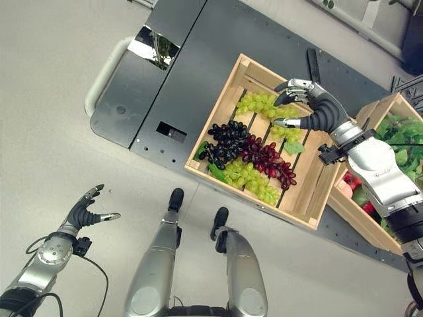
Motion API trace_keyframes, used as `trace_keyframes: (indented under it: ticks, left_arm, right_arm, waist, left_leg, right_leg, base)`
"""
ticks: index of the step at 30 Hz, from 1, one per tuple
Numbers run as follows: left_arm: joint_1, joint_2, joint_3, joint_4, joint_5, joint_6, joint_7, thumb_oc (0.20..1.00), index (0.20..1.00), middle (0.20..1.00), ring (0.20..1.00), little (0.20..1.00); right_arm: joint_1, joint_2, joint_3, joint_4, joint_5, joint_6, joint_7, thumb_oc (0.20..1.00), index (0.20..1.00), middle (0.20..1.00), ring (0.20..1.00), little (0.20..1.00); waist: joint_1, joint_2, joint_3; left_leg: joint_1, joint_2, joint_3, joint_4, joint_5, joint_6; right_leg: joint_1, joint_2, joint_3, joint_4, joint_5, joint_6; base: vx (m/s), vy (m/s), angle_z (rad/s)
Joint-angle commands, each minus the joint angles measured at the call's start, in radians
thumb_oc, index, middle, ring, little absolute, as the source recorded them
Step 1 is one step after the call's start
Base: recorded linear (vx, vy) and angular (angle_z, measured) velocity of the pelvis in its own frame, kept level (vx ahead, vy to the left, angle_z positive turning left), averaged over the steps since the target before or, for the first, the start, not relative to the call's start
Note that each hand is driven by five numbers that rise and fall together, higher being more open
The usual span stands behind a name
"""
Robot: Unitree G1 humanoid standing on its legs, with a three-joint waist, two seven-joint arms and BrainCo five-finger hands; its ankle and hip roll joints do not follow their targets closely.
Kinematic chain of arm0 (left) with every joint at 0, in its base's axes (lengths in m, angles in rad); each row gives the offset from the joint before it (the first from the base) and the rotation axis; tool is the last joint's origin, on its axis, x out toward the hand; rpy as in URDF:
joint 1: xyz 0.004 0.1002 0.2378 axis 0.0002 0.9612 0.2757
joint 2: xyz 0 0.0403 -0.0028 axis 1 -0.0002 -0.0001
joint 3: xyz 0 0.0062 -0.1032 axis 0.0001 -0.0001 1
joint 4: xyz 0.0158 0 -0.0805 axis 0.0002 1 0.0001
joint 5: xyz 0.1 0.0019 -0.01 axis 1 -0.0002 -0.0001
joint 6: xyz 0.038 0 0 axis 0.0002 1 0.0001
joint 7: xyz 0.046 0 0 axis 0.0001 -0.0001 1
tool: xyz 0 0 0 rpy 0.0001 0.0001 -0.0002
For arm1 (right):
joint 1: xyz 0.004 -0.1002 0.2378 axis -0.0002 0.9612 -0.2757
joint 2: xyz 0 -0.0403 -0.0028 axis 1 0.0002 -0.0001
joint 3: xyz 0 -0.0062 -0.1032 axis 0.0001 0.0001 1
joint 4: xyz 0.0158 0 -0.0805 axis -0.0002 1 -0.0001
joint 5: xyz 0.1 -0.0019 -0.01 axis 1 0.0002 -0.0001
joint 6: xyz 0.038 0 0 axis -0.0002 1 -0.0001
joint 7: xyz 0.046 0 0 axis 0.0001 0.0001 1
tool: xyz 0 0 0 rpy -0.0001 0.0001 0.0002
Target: Pick up the fruits from the basket on one side to the basket on the other side
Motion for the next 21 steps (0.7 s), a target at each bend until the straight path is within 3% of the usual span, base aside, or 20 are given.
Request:
trace_keyframes:
  ticks: [1,3,4,5,10,11,12,13,15,16,21]
  left_arm:
    - [0.046,-0.043,0.038,-0.01,-0.002,-0.032,0.003,1.0,1.0,1.0,1.0,1.0]
    - [0.045,-0.042,0.039,-0.011,0.001,-0.032,0.004,1.0,1.0,1.0,1.0,1.0]
    - [0.048,-0.04,0.038,-0.016,0.009,-0.033,0.011,1.0,1.0,1.0,1.0,1.0]
    - [0.049,-0.037,0.037,-0.019,0.013,-0.031,0.01,1.0,1.0,1.0,1.0,1.0]
    - [0.047,-0.039,0.035,-0.03,0.029,-0.031,0.02,1.0,1.0,1.0,1.0,1.0]
    - [0.051,-0.034,0.031,-0.031,0.045,-0.026,0.022,1.0,1.0,1.0,1.0,1.0]
    - [0.051,-0.034,0.031,-0.031,0.045,-0.026,0.022,1.0,1.0,1.0,1.0,1.0]
    - [0.056,-0.025,0.028,-0.045,0.048,-0.024,0.019,1.0,1.0,1.0,1.0,1.0]
    - [0.058,-0.022,0.032,-0.048,0.055,-0.023,0.019,1.0,1.0,1.0,1.0,1.0]
    - [0.058,-0.014,0.031,-0.036,0.07,-0.02,0.024,1.0,1.0,1.0,1.0,1.0]
    - [0.042,0.02,0.033,-0.031,0.108,-0.008,0.038,1.0,1.0,1.0,1.0,1.0]
  right_arm:
    - [-0.057,-0.031,-0.01,0.001,-0.012,-0.027,-0.003,0.2,0.2,0.2,0.2,0.2]
    - [-0.058,-0.044,-0.003,-0.005,-0.027,-0.025,-0.001,0.2,0.2,0.2,0.2,0.2]
    - [-0.072,-0.073,0.03,0.0,-0.098,-0.026,-0.015,1.0,1.0,1.0,1.0,1.0]
    - [-0.096,-0.104,0.072,-0.007,-0.186,-0.025,-0.034,1.0,1.0,1.0,1.0,1.0]
    - [-0.149,-0.161,0.145,-0.011,-0.233,-0.019,-0.026,1.0,1.0,1.0,1.0,1.0]
    - [-0.19,-0.21,0.22,-0.011,-0.324,-0.006,-0.024,1.0,1.0,1.0,1.0,1.0]
    - [-0.19,-0.21,0.22,-0.011,-0.324,-0.006,-0.024,1.0,1.0,1.0,1.0,1.0]
    - [-0.289,-0.255,0.343,-0.015,-0.442,-0.004,-0.039,1.0,1.0,1.0,1.0,1.0]
    - [-0.34,-0.265,0.396,-0.011,-0.473,0.0,-0.041,1.0,1.0,1.0,1.0,1.0]
    - [-0.454,-0.275,0.527,-0.004,-0.557,0.008,-0.041,1.0,1.0,1.0,1.0,1.0]
    - [-0.643,-0.255,0.728,-0.031,-0.686,0.023,-0.038,1.0,1.0,1.0,1.0,1.0]
  waist:
    - [-0.007,0.029,-0.009]
    - [-0.007,0.029,-0.009]
    - [-0.006,0.028,-0.009]
    - [-0.003,0.025,-0.009]
    - [-0.01,0.016,-0.009]
    - [-0.006,0.009,-0.009]
    - [-0.006,0.009,-0.009]
    - [-0.004,0.002,-0.009]
    - [-0.008,0.0,-0.009]
    - [-0.008,-0.008,-0.009]
    - [-0.007,-0.022,-0.009]
  left_leg:
    - [-0.001,-0.037,0.04,0.064,-0.052,0.033]
    - [0.001,-0.036,0.04,0.065,-0.052,0.033]
    - [-0.005,-0.035,0.042,0.069,-0.051,0.032]
    - [-0.007,-0.033,0.043,0.074,-0.056,0.031]
    - [-0.025,-0.035,0.042,0.075,-0.047,0.028]
    - [-0.033,-0.032,0.042,0.078,-0.052,0.026]
    - [-0.033,-0.032,0.042,0.078,-0.052,0.026]
    - [-0.048,-0.03,0.045,0.084,-0.052,0.023]
    - [-0.058,-0.03,0.042,0.083,-0.045,0.023]
    - [-0.078,-0.027,0.041,0.092,-0.045,0.022]
    - [-0.143,-0.026,0.034,0.103,-0.033,0.021]
  right_leg:
    - [-0.001,-0.028,-0.005,-0.082,0.169,0.082]
    - [0.001,-0.03,-0.006,-0.082,0.168,0.082]
    - [-0.007,-0.029,-0.005,-0.079,0.169,0.081]
    - [-0.008,-0.028,-0.003,-0.077,0.165,0.081]
    - [-0.027,-0.026,-0.002,-0.083,0.172,0.078]
    - [-0.038,-0.023,0.0,-0.08,0.17,0.076]
    - [-0.038,-0.023,0.0,-0.08,0.17,0.076]
    - [-0.051,-0.021,0.001,-0.08,0.171,0.075]
    - [-0.061,-0.02,0.002,-0.082,0.176,0.074]
    - [-0.081,-0.018,0.005,-0.078,0.178,0.072]
    - [-0.138,-0.013,-0.004,-0.07,0.182,0.069]
  base:
    - [0.0,0.0,0.0]
    - [0.0,0.0,0.0]
    - [0.0,0.0,0.0]
    - [0.0,0.0,0.0]
    - [0.0,0.0,0.0]
    - [0.0,0.0,0.0]
    - [-0.01,-0.023,-0.04]
    - [0.0,0.0,0.0]
    - [0.0,0.0,0.0]
    - [0.0,0.0,0.0]
    - [-0.03,-0.026,-0.01]
